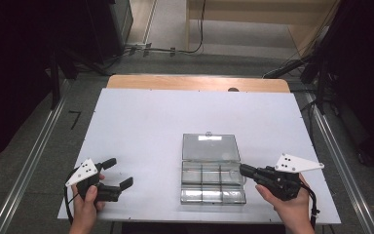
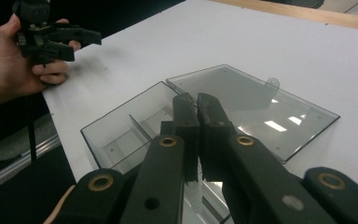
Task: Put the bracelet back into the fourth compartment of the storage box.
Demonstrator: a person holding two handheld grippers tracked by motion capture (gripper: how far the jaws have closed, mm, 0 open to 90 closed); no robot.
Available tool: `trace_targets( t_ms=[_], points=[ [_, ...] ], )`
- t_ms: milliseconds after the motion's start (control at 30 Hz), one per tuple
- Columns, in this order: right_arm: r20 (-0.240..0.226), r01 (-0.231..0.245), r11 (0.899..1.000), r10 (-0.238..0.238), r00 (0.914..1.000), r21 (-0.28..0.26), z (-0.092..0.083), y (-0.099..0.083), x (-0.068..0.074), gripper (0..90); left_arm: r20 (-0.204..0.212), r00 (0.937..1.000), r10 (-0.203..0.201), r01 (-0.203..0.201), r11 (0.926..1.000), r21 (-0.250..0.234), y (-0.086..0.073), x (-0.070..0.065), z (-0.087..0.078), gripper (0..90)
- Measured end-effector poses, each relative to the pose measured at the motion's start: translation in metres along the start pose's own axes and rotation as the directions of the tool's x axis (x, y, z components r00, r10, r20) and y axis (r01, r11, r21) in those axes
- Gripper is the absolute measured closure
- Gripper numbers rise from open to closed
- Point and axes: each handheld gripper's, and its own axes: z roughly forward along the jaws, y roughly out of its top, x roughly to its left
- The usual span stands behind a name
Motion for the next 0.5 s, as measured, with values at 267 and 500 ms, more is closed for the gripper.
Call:
trace_targets(
  t_ms=[267, 500],
  points=[
    [-0.017, 0.008, 1.0, -0.008, 0.9998, 0.011, 0.008, 0.001, 0.006, 85.3, 0.001, 1.0, 0.001, -0.001, 1.0, 0.002, 0.0, 0.0, 0.0, 0.0],
    [-0.034, 0.017, 1.0, -0.016, 0.9993, 0.022, 0.015, 0.001, 0.012, 85.3, -0.001, 1.0, 0.003, -0.003, 1.0, 0.005, 0.0, 0.0, 0.0, 0.0]
  ],
)
